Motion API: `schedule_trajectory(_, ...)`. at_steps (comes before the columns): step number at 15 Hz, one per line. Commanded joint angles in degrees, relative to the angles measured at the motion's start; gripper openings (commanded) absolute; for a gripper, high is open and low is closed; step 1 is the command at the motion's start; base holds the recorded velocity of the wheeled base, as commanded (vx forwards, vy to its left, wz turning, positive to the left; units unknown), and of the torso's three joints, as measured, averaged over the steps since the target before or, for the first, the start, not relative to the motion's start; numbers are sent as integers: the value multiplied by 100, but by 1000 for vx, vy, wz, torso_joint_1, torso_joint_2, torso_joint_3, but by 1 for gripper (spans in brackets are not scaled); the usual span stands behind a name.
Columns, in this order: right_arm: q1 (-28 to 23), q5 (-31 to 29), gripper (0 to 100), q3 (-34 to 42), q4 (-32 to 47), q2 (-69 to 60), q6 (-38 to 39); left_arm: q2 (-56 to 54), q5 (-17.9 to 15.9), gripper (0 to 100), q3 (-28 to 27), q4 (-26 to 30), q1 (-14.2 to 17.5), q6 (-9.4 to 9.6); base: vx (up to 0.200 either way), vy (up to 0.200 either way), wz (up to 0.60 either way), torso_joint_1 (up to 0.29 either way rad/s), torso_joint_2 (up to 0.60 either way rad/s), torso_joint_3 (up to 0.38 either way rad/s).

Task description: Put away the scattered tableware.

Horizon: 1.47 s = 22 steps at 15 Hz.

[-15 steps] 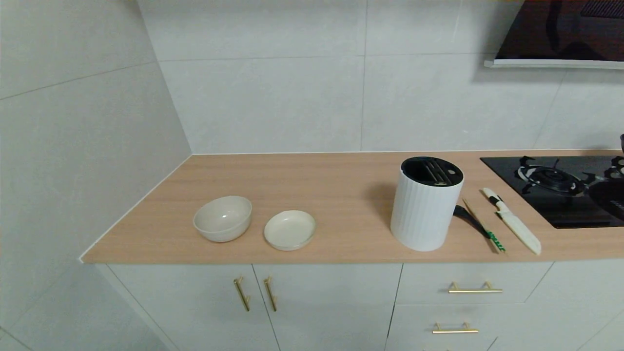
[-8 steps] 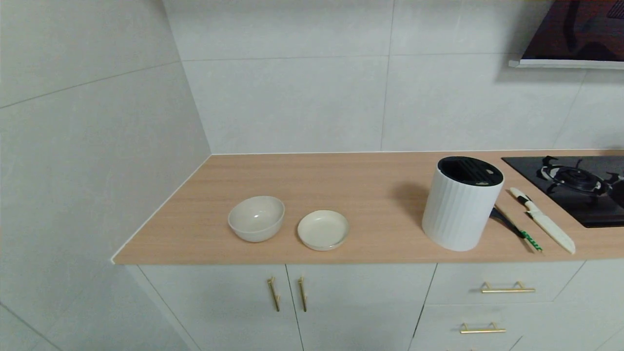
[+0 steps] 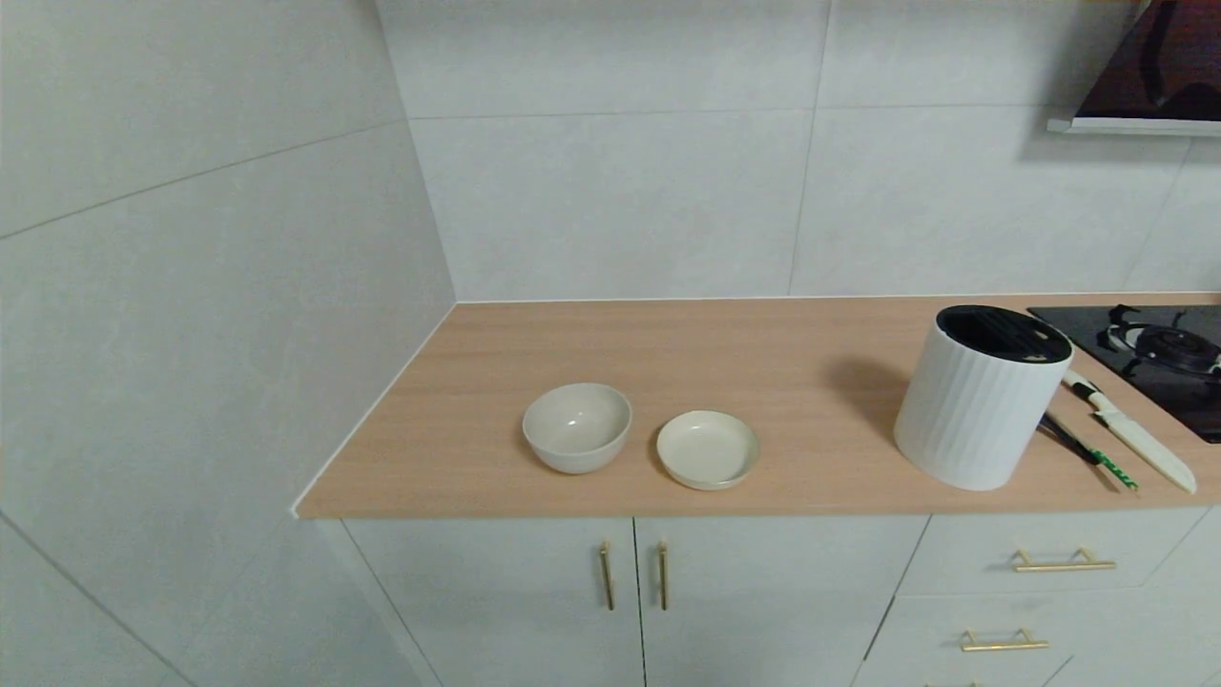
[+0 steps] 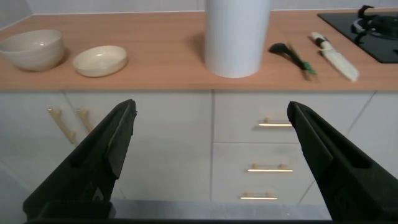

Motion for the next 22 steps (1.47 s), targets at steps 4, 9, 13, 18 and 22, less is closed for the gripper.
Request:
schedule_trajectory(4,-2,2,100,-6,-2,5,-5,0,4,100,0,0,0,-2,0,0,0,0,0,0)
schedule_trajectory(9,7,2,100,2,-2,5,-5,0,4,100,0,0,0,-2,0,0,0,0,0,0)
schedule_trajectory(13,7,2,100,2,-2,5,-5,0,4,100,0,0,0,-2,0,0,0,0,0,0)
schedule_trajectory(18,7,2,100,2,-2,5,-5,0,4,100,0,0,0,-2,0,0,0,-52,118,59)
schedule_trajectory(22,-2,2,100,2,-2,5,-5,0,4,100,0,0,0,-2,0,0,0,-209,453,245)
